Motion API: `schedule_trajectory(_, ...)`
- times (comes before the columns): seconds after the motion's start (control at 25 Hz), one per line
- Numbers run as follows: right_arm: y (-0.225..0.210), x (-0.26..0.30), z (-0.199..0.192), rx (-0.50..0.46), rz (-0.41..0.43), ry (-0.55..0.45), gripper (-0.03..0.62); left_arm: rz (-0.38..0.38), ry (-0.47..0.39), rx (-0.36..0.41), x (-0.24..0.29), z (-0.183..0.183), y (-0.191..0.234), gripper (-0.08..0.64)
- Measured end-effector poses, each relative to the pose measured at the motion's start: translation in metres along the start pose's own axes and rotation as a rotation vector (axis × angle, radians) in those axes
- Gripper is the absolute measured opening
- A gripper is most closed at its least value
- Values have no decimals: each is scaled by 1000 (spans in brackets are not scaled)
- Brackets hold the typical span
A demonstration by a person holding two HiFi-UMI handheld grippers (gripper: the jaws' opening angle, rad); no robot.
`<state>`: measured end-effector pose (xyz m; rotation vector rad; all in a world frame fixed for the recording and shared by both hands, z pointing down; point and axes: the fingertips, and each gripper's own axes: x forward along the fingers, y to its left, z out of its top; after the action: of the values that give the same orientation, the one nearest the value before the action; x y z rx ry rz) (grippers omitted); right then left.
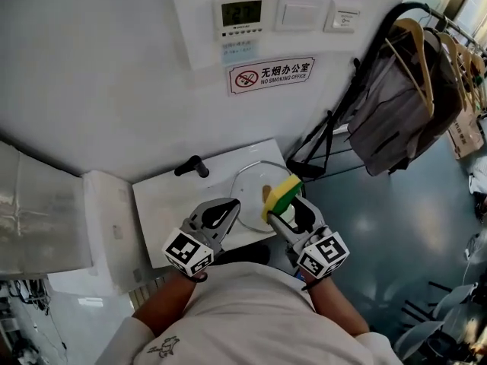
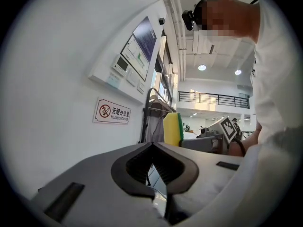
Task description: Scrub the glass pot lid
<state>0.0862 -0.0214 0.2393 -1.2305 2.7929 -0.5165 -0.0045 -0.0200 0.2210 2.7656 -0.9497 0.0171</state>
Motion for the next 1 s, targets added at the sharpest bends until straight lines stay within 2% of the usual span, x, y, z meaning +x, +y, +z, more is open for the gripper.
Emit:
schedule_trajectory(0.16, -17, 9, -6, 6, 42, 18, 295, 60, 5, 4, 7, -5, 8, -2)
schedule_trajectory(0.4, -28, 35, -22, 19, 54, 65, 295, 106, 27, -52, 8, -31, 35, -2)
schedule_trajectory(0.76, -52, 78, -66, 44, 17, 175, 295, 87, 115, -173, 18, -97, 89, -2)
schedule_trajectory(1.0, -58, 106, -111, 70, -21, 281, 295, 69, 200, -302, 16, -160, 121, 2)
